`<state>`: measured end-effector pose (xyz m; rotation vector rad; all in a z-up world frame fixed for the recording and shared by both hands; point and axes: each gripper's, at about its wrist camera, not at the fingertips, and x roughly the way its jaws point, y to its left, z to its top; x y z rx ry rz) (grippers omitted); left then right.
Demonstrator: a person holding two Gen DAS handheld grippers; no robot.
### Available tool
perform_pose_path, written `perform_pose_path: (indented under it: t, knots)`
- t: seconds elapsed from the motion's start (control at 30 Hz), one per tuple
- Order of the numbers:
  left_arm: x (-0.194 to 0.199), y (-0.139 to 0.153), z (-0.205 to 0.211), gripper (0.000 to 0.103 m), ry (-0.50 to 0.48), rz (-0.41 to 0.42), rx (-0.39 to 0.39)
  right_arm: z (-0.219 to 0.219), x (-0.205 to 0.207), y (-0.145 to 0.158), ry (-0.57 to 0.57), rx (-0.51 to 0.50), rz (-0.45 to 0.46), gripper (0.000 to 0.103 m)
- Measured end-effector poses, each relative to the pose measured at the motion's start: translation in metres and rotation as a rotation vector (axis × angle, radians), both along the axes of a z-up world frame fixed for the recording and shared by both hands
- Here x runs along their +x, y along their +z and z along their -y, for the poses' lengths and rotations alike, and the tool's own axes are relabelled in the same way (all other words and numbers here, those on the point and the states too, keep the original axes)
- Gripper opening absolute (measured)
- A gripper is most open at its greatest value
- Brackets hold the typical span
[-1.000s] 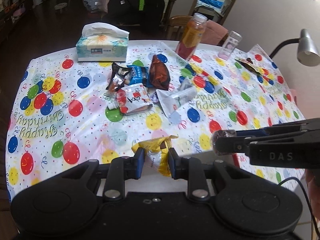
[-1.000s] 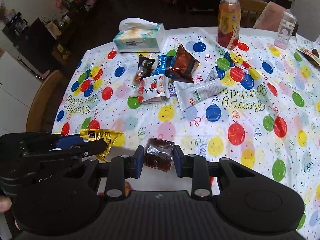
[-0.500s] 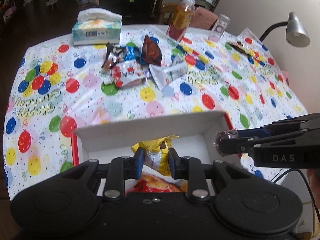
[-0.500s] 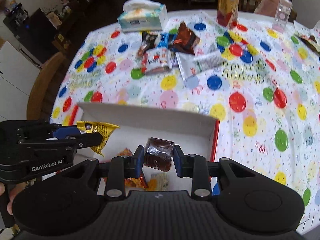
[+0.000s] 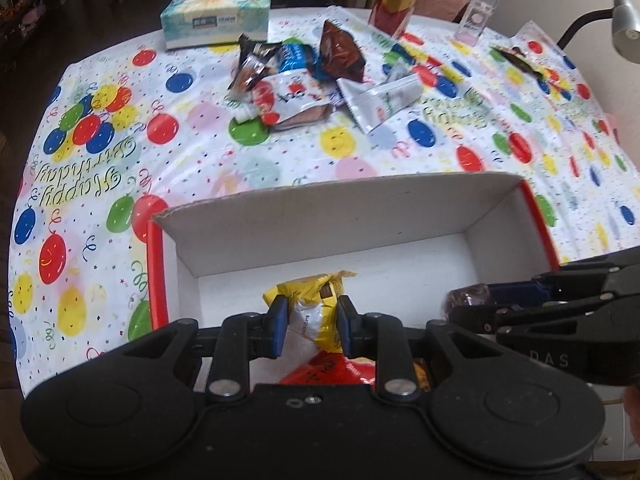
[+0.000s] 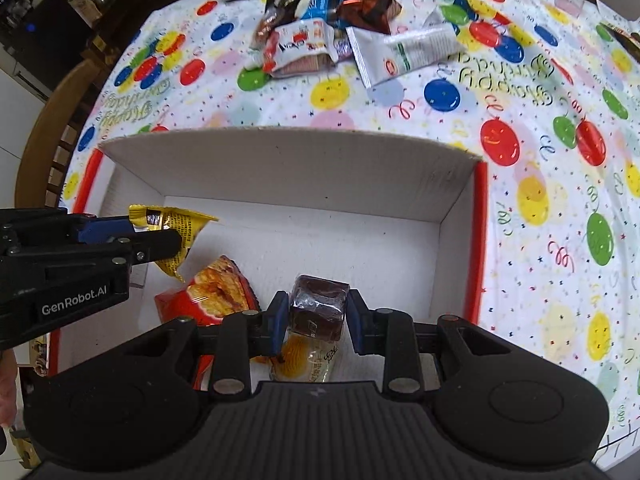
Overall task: Organize snacks
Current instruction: 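Carry both snacks over the white box and open both tools to drop them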
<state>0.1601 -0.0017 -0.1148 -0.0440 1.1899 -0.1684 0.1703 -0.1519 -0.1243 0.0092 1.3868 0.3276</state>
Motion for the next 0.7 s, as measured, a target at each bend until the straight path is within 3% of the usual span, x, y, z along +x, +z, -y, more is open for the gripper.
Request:
perform_pose_path:
  t: [0.63, 0.7]
  knots:
    - [0.005, -0.029, 0.011, 0.024, -0.017, -0.057, 0.032, -0.002, 0.004, -0.019, -0.026, 0.009, -0.024, 0.031]
    - [0.004, -0.029, 0.011, 0.029, -0.017, -0.057, 0.032, -0.002, 0.004, -0.017, -0.025, 0.012, -0.022, 0.039]
